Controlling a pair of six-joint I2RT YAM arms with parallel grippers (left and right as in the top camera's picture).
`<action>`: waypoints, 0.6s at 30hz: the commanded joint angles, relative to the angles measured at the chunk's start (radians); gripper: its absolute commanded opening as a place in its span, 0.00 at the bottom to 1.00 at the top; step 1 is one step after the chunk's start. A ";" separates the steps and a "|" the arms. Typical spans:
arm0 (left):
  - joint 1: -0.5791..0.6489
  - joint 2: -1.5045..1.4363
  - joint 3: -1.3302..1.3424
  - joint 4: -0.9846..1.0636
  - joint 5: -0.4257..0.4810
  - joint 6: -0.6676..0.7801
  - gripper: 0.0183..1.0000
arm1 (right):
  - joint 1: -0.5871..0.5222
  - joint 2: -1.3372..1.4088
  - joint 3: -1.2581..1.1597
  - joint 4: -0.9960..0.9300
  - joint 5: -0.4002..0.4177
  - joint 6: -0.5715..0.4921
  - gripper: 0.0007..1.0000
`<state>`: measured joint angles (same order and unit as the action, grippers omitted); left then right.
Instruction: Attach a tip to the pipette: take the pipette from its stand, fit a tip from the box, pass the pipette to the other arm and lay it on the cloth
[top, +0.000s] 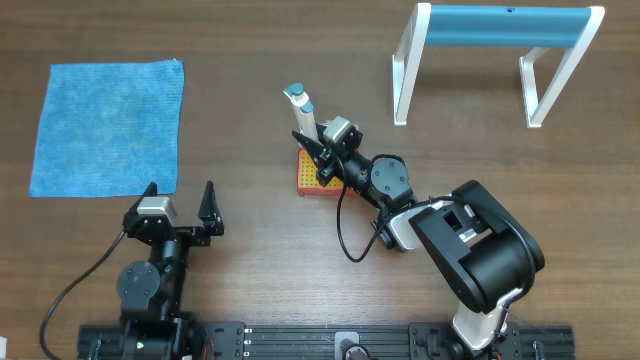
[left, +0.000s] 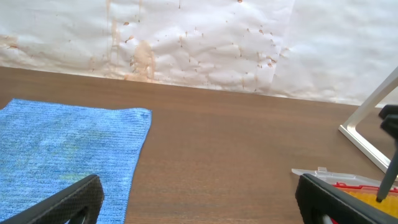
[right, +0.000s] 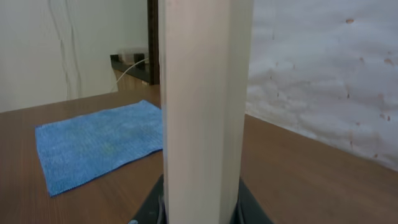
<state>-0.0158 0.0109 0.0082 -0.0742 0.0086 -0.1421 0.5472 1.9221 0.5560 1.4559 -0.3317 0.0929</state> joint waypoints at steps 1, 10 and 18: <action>0.003 -0.008 -0.003 -0.006 0.011 0.013 1.00 | 0.001 0.028 0.021 0.008 0.010 0.004 0.08; 0.003 -0.008 -0.003 -0.006 0.011 0.013 1.00 | -0.001 0.035 0.021 0.008 0.010 0.003 0.08; 0.003 -0.008 -0.003 -0.006 0.011 0.013 1.00 | -0.003 0.082 0.052 0.008 0.009 0.000 0.08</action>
<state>-0.0158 0.0109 0.0082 -0.0742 0.0086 -0.1421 0.5472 1.9705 0.5758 1.4586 -0.3317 0.0929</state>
